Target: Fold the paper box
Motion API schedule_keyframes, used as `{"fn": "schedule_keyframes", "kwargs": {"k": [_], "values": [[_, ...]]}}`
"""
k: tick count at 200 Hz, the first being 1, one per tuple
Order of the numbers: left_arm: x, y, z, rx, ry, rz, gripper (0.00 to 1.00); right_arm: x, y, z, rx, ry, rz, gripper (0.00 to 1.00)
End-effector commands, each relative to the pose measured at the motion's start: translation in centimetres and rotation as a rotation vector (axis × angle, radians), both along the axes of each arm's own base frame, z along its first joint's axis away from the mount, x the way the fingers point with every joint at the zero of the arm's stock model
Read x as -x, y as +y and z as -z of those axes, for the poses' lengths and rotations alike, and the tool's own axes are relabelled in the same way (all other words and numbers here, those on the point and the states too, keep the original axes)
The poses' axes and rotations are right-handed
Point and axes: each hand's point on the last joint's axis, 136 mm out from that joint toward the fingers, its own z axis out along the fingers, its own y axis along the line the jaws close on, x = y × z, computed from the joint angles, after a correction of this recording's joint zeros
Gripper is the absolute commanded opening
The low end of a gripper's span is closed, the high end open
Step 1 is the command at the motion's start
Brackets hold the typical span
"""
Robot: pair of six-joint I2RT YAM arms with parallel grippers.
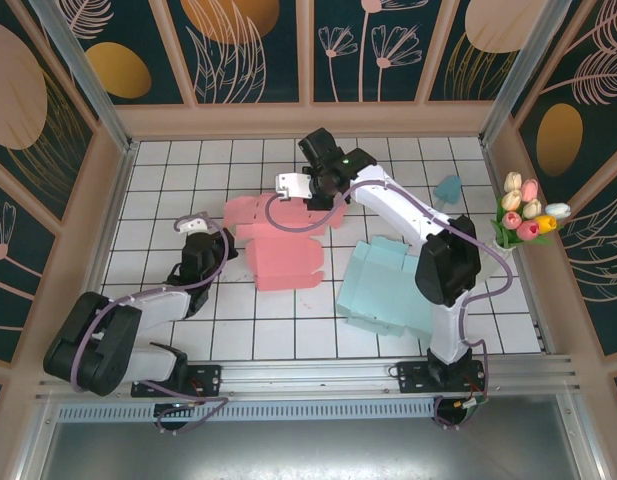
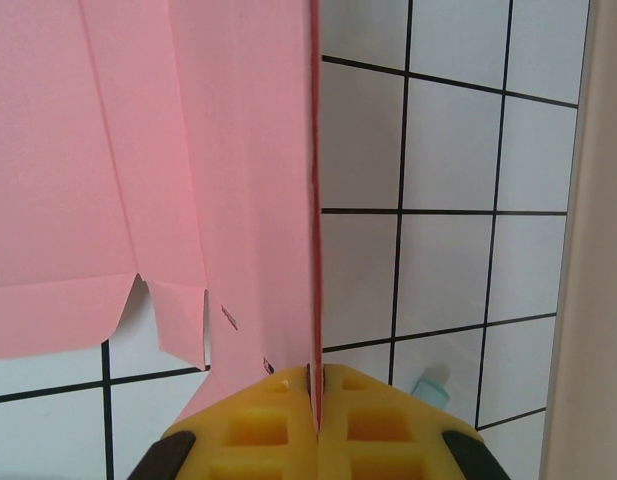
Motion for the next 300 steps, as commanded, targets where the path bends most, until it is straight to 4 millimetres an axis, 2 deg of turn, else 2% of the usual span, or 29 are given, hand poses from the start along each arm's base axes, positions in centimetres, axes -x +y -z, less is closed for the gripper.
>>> {"fn": "schedule_keyframes", "kwargs": {"k": [1, 34, 107, 127, 160, 168, 184, 203, 217, 267, 300], "values": [[-0.8, -0.2, -0.8, 0.034, -0.038, 0.0, 0.0, 0.6, 0.2, -2.0, -0.041, -0.029, -0.03, 0.0], [-1.4, -1.2, -1.2, 0.052, -0.05, 0.039, 0.0, 0.9, 0.4, -2.0, -0.051, -0.017, -0.043, 0.0], [-2.9, -6.5, -4.6, 0.226, -0.114, 0.264, 0.0, 0.6, 0.9, -1.0, -0.043, 0.01, -0.025, 0.0], [-3.3, -7.3, -4.0, 0.248, -0.097, 0.295, 0.0, 0.5, 0.9, -0.7, -0.039, 0.018, -0.021, 0.0], [-3.4, -7.3, -2.7, 0.25, -0.079, 0.288, 0.0, 0.4, 0.9, -0.2, -0.032, 0.026, -0.021, 0.0], [-3.2, -7.2, -2.7, 0.251, -0.082, 0.289, 0.0, 0.3, 0.8, 0.0, -0.027, 0.025, -0.019, 0.0], [-2.5, -6.7, -3.1, 0.231, -0.1, 0.282, 0.08, -0.1, 0.4, 0.5, -0.012, 0.027, -0.007, 0.0], [-1.4, -5.4, -3.5, 0.182, -0.125, 0.249, 0.17, -0.5, 0.0, 1.0, 0.004, 0.025, 0.007, 0.0], [-0.4, -4.3, -3.6, 0.14, -0.136, 0.221, 0.2, -0.7, -0.3, 1.5, 0.023, 0.017, 0.012, 0.0], [3.5, -1.1, -3.8, 0.067, -0.213, 0.149, 0.23, -1.2, -0.3, 2.1, 0.054, -0.096, -0.017, 0.0], [4.6, 0.8, -4.2, 0.009, -0.245, 0.083, 0.26, -0.3, 0.1, 2.5, 0.098, -0.21, -0.081, 0.0]]}}
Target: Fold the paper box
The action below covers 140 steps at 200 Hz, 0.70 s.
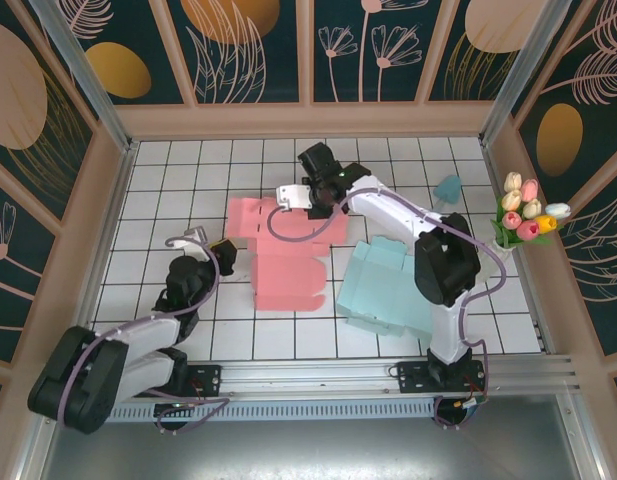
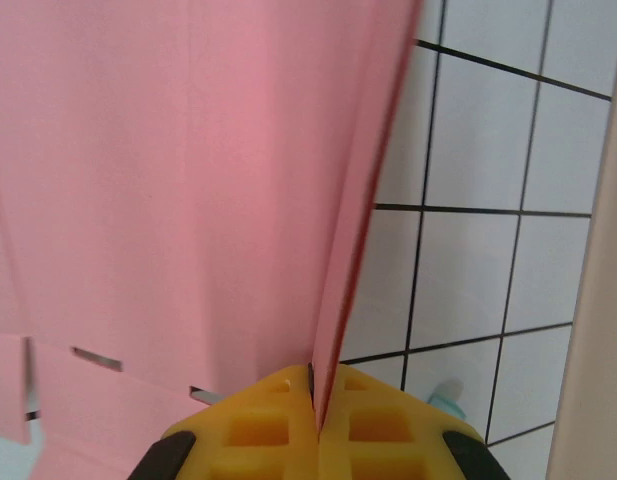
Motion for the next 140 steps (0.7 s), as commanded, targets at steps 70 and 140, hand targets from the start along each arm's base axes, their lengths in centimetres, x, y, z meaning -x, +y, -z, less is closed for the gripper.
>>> {"fn": "schedule_keyframes", "kwargs": {"k": [70, 140], "values": [[1.3, 3.5, -0.8, -0.072, -0.086, -0.152, 0.32, 1.8, 1.6, -5.2, -0.044, -0.319, -0.098, 0.0], [1.5, 2.6, -1.3, -0.078, -0.121, -0.096, 0.37, 3.1, 2.5, -5.0, -0.115, -0.505, -0.143, 0.0]]}}
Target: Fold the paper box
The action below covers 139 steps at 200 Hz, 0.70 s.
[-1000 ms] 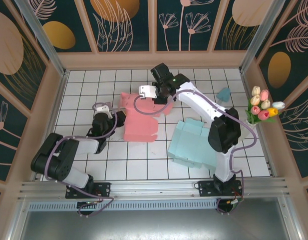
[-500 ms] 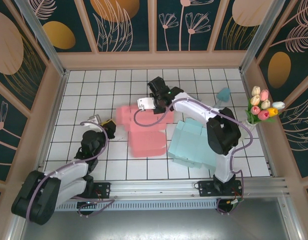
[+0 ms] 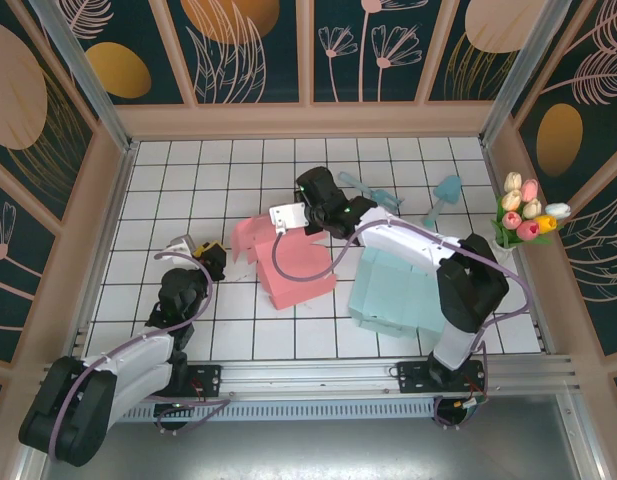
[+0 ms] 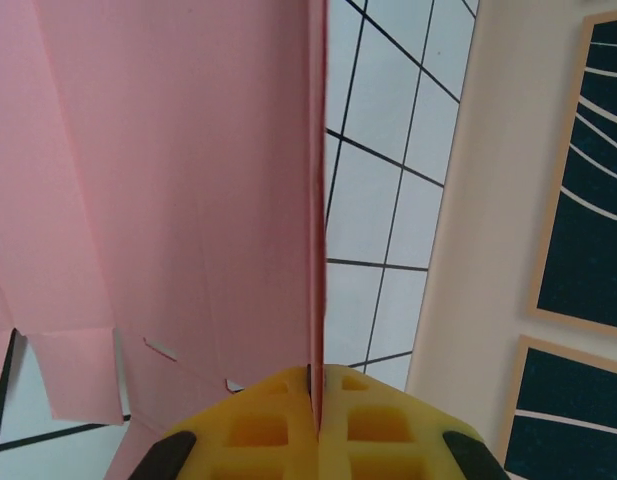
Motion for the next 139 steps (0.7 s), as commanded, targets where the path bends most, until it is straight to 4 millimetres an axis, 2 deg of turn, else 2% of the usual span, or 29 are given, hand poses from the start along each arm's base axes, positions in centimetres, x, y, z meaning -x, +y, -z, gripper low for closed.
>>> {"fn": "schedule_keyframes", "kwargs": {"k": [1, 54, 97, 139], "values": [[0.3, 0.0, -0.5, -0.014, -0.042, 0.012, 0.37, -0.3, 0.5, -2.3, -0.075, -0.152, -0.003, 0.0], [0.5, 0.4, 0.6, -0.023, -0.021, -0.007, 0.38, 0.5, -0.1, -1.5, -0.152, -0.288, 0.01, 0.0], [0.4, -0.6, 1.7, -0.02, 0.008, 0.047, 0.38, 0.7, -1.3, 0.3, -0.17, -0.298, 0.05, 0.0], [0.1, -2.4, 1.6, -0.031, 0.001, 0.144, 0.41, 1.7, -2.0, 2.2, -0.155, -0.288, 0.025, 0.0]]}}
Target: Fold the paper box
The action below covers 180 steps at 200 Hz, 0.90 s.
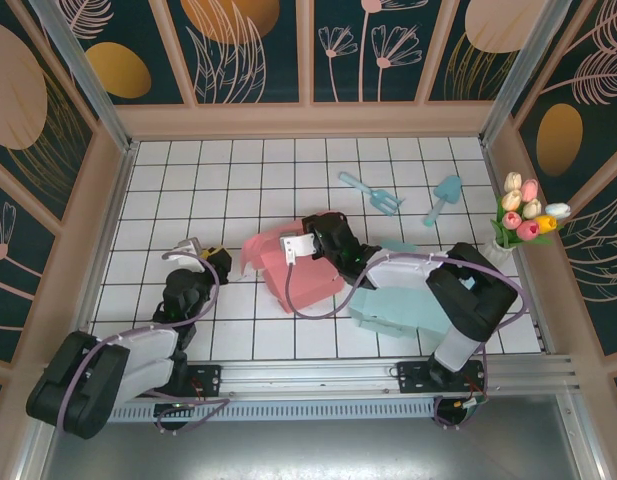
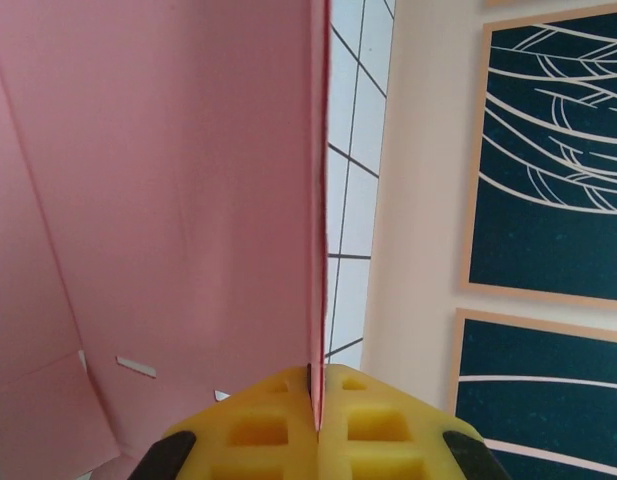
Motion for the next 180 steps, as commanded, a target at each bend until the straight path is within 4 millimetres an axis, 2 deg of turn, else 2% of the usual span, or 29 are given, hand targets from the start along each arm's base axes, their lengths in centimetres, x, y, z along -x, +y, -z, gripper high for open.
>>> {"fn": "schedule_keyframes", "kwargs": {"k": [1, 23, 78, 134, 180], "values": [[0.1, -1.3, -1.0, 0.001, -0.05, 0.078, 0.41, 0.3, -0.2, -1.4, -0.043, -0.053, -0.004, 0.0], [0.1, -2.3, -0.7, 0.002, -0.051, 0.133, 0.41, 0.8, -0.6, -0.7, -0.04, -0.047, -0.013, 0.0], [0.8, -5.8, 0.3, -0.053, -0.069, 0.302, 0.42, 0.5, -1.6, 1.3, 0.0, -0.025, 0.022, 0.0], [1.2, -7.5, 0.9, -0.048, -0.081, 0.388, 0.42, 0.4, -1.9, 1.5, -0.005, -0.008, 0.028, 0.0], [1.6, -7.8, 0.7, -0.05, -0.092, 0.401, 0.42, 0.3, -2.4, 1.8, -0.005, -0.009, 0.039, 0.0]]}}
